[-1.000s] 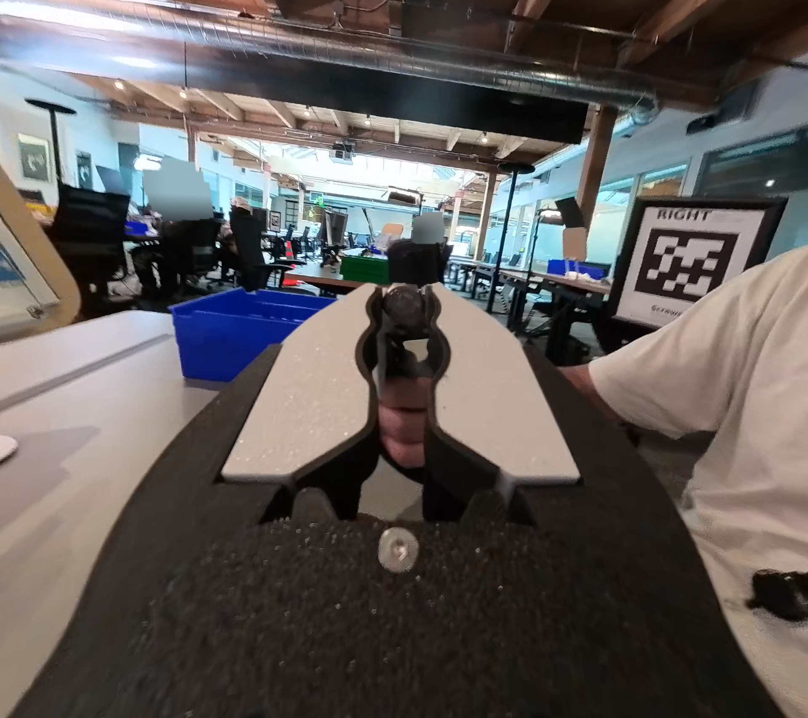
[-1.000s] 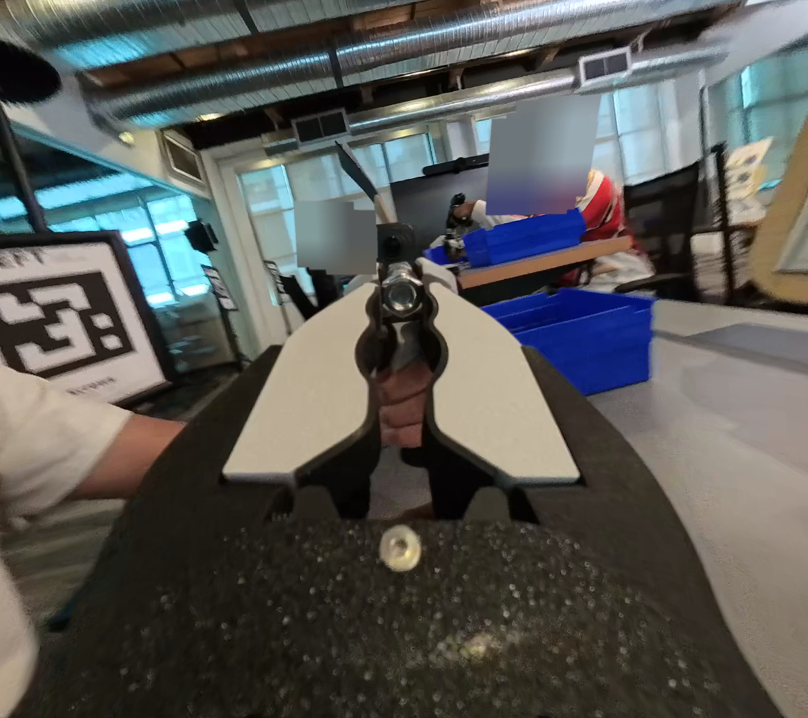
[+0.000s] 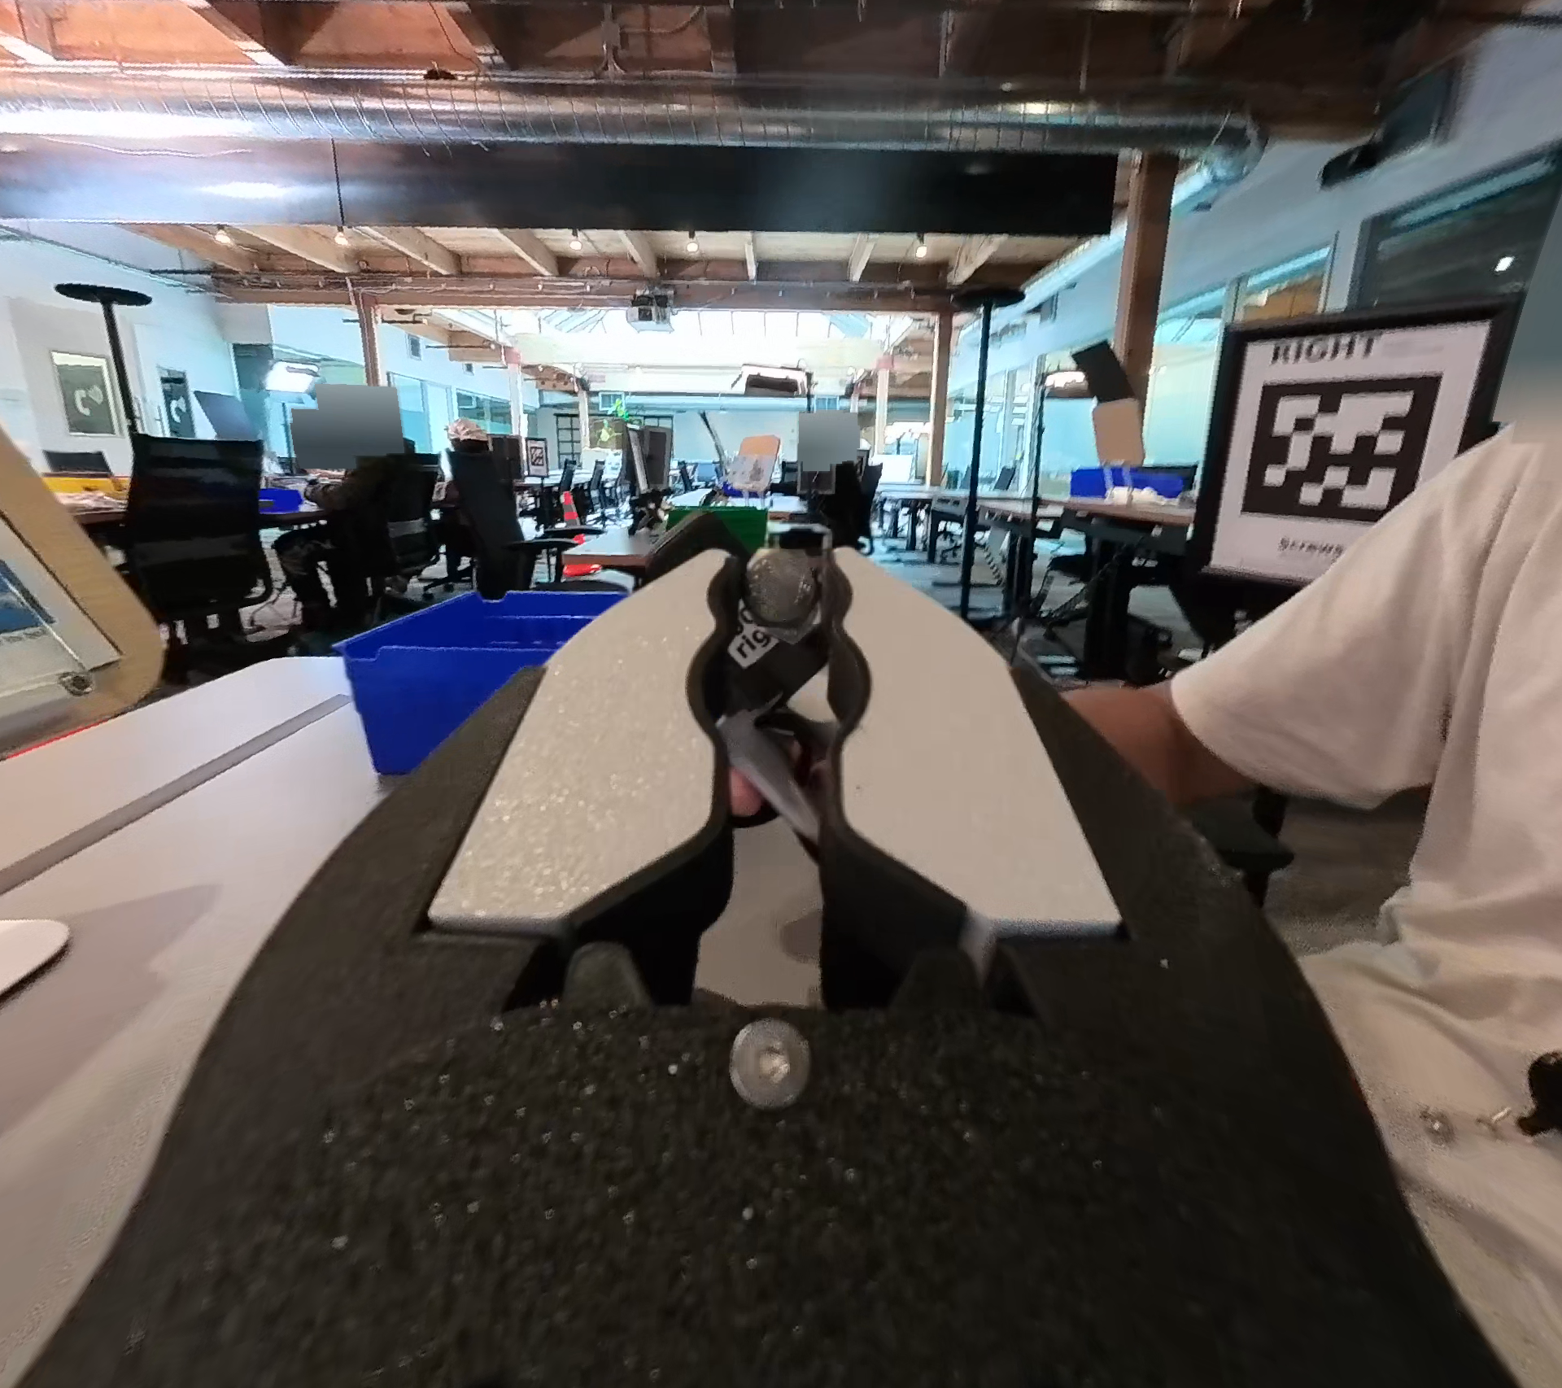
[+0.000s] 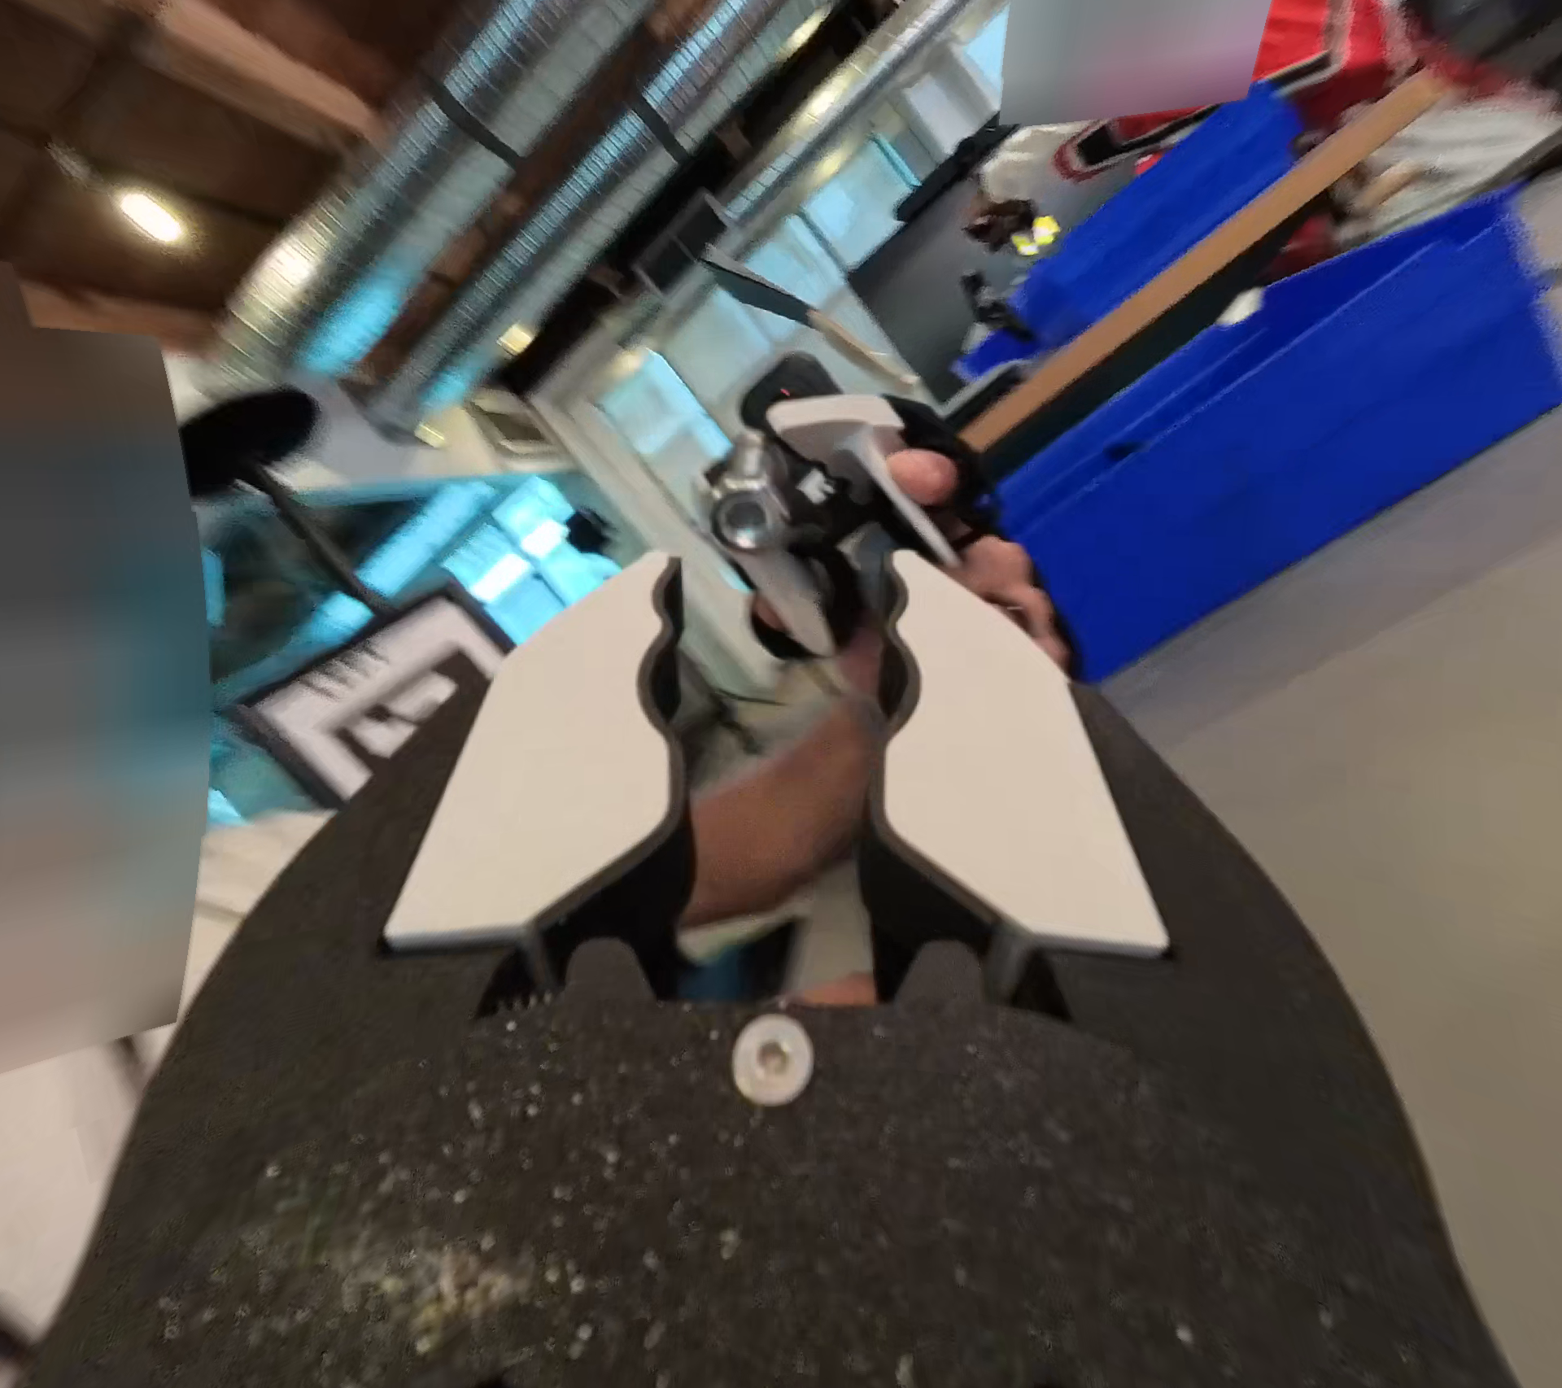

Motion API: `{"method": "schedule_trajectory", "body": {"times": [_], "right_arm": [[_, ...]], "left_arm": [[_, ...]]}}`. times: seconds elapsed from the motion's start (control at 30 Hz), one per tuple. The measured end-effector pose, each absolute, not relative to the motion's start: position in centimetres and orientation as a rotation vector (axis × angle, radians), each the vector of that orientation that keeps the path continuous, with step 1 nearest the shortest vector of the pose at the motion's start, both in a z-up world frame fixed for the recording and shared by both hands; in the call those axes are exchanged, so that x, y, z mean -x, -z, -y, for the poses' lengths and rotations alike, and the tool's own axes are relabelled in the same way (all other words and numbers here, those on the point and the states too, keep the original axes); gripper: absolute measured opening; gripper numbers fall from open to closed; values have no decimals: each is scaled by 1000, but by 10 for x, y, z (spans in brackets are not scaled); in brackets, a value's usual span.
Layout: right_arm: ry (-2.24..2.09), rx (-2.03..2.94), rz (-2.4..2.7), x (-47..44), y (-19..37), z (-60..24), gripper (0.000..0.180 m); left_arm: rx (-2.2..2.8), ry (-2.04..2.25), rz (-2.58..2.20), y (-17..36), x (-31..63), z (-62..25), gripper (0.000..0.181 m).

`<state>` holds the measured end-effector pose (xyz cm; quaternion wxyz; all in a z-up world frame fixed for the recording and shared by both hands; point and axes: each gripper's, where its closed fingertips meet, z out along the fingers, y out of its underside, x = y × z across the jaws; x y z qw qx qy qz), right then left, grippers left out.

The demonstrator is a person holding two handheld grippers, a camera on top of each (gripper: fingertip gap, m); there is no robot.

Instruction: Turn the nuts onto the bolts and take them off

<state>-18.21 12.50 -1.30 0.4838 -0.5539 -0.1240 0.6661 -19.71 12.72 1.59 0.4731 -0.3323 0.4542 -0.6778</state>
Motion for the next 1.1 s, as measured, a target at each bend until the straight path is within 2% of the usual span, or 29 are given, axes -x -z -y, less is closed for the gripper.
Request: {"method": "schedule_trajectory", "body": {"times": [0.13, 0.2, 0.3, 0.57, 0.63, 0.67, 0.83, 1.1], "right_arm": [[-808, 1393, 640, 173, 37, -137, 46], [-339, 1288, 775, 162, 34, -140, 43], [128, 1062, 924, 159, 23, -131, 32], [327, 957, 1040, 174, 26, -131, 31], [335, 965, 1041, 175, 27, -134, 28], [321, 966, 1030, 174, 25, -134, 20], [89, 1085, 976, 175, 23, -135, 19], [-1318, 1446, 489, 183, 16, -130, 19]], "left_arm": [[886, 1761, -1073, -11, 199, -135, 18], [933, 1816, -1069, -7, 197, -138, 18], [996, 1864, -1071, -1, 194, -143, 18], [1029, 1915, -1097, 5, 188, -139, 18], [1034, 1926, -1108, 6, 187, -138, 18], [1038, 1926, -1116, 7, 186, -137, 18], [1022, 1898, -1122, 6, 186, -140, 18], [952, 1784, -1152, -2, 192, -137, 18]]}}
